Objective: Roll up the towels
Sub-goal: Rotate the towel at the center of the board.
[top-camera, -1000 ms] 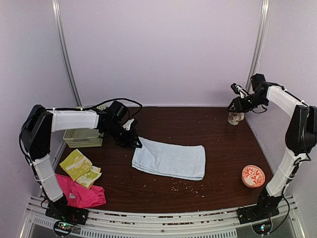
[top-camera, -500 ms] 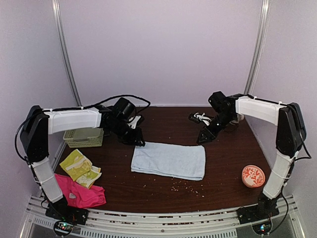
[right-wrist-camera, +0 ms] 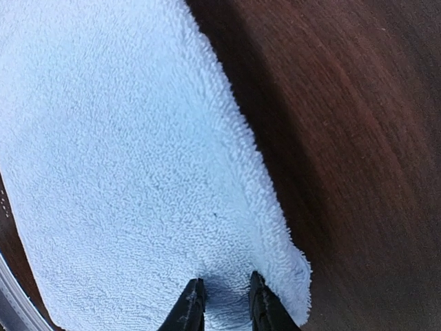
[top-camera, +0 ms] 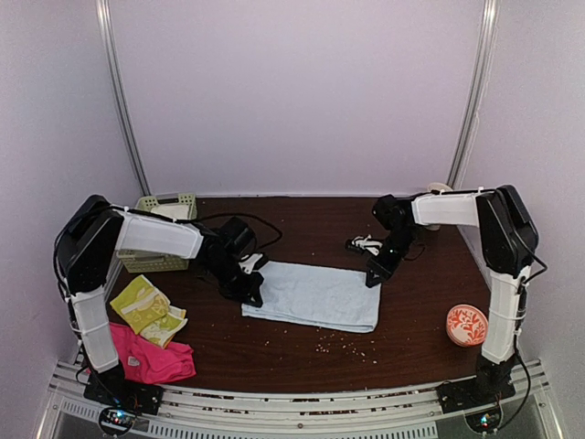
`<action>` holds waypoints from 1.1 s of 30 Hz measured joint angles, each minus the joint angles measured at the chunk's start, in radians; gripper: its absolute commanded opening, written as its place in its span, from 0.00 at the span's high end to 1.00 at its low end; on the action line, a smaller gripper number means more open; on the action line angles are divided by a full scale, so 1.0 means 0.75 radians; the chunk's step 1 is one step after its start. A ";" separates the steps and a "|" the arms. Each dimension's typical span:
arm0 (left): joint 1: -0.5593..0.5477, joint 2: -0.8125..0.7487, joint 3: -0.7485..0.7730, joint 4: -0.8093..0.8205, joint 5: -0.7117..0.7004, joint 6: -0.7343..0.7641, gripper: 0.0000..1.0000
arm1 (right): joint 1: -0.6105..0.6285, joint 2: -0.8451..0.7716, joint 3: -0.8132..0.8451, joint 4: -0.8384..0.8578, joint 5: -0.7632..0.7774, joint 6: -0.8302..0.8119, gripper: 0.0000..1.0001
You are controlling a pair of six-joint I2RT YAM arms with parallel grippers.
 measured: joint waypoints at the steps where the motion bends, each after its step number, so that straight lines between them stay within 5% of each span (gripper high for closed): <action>1: 0.016 0.012 0.008 -0.003 0.011 0.003 1.00 | 0.000 -0.001 -0.019 0.010 0.004 0.003 0.76; 9: 0.091 0.334 0.508 -0.076 -0.102 0.131 1.00 | 0.026 -0.148 -0.239 0.012 -0.061 0.024 0.74; 14: 0.101 0.646 1.025 -0.120 -0.150 0.263 0.95 | 0.176 -0.165 -0.275 -0.102 -0.264 -0.008 0.72; 17: 0.102 0.714 1.168 -0.151 -0.178 0.305 0.91 | 0.227 -0.159 -0.211 -0.209 -0.393 -0.057 0.69; 20: 0.102 0.657 1.124 -0.153 -0.186 0.310 0.83 | 0.174 -0.163 -0.120 -0.274 -0.468 -0.092 0.67; 25: 0.091 0.274 0.703 -0.042 -0.148 0.301 0.72 | 0.039 -0.207 -0.026 -0.263 -0.473 -0.055 0.68; 29: 0.042 -0.026 0.424 0.148 0.008 0.367 0.80 | -0.019 -0.282 0.029 -0.118 -0.312 0.071 0.73; 30: 0.020 -0.079 0.364 0.193 0.041 0.393 0.83 | -0.022 -0.300 0.049 -0.064 -0.246 0.120 0.56; 31: -0.013 -0.135 0.289 0.241 0.082 0.427 0.85 | -0.028 -0.310 0.073 -0.015 -0.190 0.159 0.15; 32: -0.043 -0.165 0.240 0.269 0.117 0.454 0.87 | -0.036 -0.315 0.099 0.038 -0.150 0.211 0.02; 33: -0.077 -0.184 0.191 0.299 0.154 0.482 0.90 | -0.045 -0.315 0.128 0.095 -0.125 0.263 0.00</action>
